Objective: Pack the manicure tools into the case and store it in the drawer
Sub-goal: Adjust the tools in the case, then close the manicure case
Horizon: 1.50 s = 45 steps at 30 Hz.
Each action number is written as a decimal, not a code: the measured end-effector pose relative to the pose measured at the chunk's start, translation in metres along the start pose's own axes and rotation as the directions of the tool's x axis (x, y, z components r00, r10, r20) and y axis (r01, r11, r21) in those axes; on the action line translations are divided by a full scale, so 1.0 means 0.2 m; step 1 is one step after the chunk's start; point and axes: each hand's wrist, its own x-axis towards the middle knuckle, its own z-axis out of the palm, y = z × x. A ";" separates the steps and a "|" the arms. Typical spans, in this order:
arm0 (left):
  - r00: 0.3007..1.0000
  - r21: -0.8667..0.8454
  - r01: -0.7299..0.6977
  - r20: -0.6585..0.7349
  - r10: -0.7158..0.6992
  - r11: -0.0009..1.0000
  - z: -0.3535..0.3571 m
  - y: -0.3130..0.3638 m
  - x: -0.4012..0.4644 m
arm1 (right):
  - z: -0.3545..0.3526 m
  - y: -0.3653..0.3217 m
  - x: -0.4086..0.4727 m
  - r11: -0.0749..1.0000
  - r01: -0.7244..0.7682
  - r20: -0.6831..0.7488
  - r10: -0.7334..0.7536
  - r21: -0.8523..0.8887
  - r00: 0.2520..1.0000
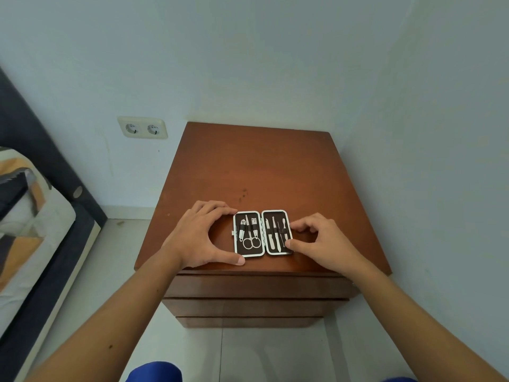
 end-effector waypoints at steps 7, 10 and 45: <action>1.000 -0.011 0.010 -0.005 -0.010 1.000 0.00 0.00 0.00 | -0.04 -0.12 0.07 0.878 -0.086 0.147 0.018 0.471 0.989; 1.000 -0.018 0.013 0.004 -0.013 1.000 -0.01 0.00 0.00 | -0.07 -0.16 0.14 0.901 -0.059 0.080 0.028 0.431 0.996; 0.995 -0.020 -0.006 -0.104 0.004 1.000 0.04 -0.03 0.01 | 0.09 -0.08 0.17 0.961 0.269 0.101 -0.274 0.057 0.956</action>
